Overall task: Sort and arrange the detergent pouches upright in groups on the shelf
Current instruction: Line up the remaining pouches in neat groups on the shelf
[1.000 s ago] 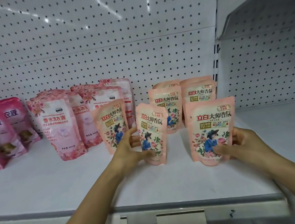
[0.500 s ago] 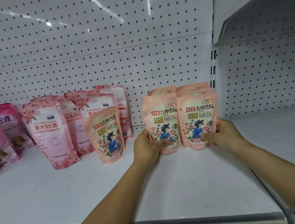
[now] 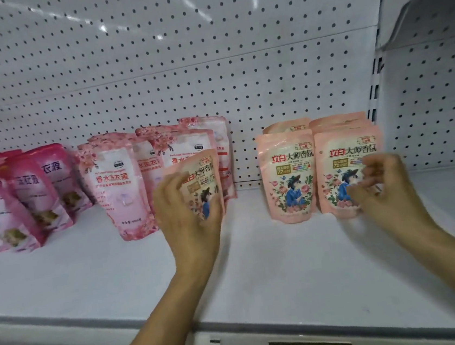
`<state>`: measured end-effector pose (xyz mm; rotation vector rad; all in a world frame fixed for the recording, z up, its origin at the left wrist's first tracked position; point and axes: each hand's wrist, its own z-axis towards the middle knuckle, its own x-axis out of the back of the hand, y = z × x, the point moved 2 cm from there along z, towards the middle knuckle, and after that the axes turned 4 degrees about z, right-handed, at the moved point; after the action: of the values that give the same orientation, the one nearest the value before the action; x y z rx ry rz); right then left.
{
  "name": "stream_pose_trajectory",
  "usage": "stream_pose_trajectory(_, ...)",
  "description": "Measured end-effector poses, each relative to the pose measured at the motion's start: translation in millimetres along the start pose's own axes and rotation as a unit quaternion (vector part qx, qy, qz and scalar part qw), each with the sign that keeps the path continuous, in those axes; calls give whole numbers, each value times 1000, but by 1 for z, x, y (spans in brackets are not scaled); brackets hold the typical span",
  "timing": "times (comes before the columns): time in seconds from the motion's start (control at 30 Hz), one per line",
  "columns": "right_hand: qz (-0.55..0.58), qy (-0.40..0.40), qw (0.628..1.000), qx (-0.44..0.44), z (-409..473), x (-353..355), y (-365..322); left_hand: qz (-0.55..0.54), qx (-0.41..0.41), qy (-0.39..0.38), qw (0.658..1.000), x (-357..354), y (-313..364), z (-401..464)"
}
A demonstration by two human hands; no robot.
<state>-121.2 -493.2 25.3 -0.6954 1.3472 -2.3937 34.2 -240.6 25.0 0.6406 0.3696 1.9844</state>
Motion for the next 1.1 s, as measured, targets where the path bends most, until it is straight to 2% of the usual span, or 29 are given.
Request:
stream_pose_trajectory(0.03,9,-33,999,11,-6,-9,-9,-11,44,26,999,3,-13,7)
stream_pose_trajectory(0.07,13,-71,997,21,-12,-19,-17,-25,100,17,995,3,-22,14)
stream_pose_trajectory(0.17,16,-204,978,39,-29,-51,-34,-129,224,-128,958,-7,-45,27)
stream_pose_trajectory(0.2,10,-251,967,34,-35,-60,-35,-181,245,-157,939,-10,-49,27)
stream_pose_trajectory(0.27,-22,-333,943,17,-44,-73,-33,-246,250,-167,921,-9,-46,22)
stream_pose_trajectory(0.33,-45,-365,930,-8,-50,-78,-26,-272,240,-188,913,-7,-34,13)
stream_pose_trajectory(0.4,-23,-348,937,-36,-55,-78,-22,-297,225,-237,897,-9,-13,2)
stream_pose_trajectory(0.53,132,-280,948,-72,-59,-61,-19,-357,231,-338,840,-23,38,-22)
stream_pose_trajectory(0.63,137,-220,960,-109,-55,-36,-11,-416,239,-371,795,-38,66,-33)
stream_pose_trajectory(0.7,105,-193,968,-122,-46,-20,-2,-395,234,-349,817,-51,69,-34)
stream_pose_trajectory(0.77,89,-167,974,-127,-33,-8,6,-304,237,-299,873,-66,59,-31)
stream_pose_trajectory(0.83,81,-154,976,-128,-20,-5,12,-217,251,-272,903,-79,47,-27)
stream_pose_trajectory(0.9,60,-150,978,-130,-10,-8,18,-191,252,-297,901,-90,42,-26)
stream_pose_trajectory(0.97,47,-147,979,-133,-3,-13,23,-213,256,-325,885,-97,42,-26)
stream_pose_trajectory(1.1,35,-134,981,-137,3,-18,23,-234,256,-325,880,-105,44,-25)
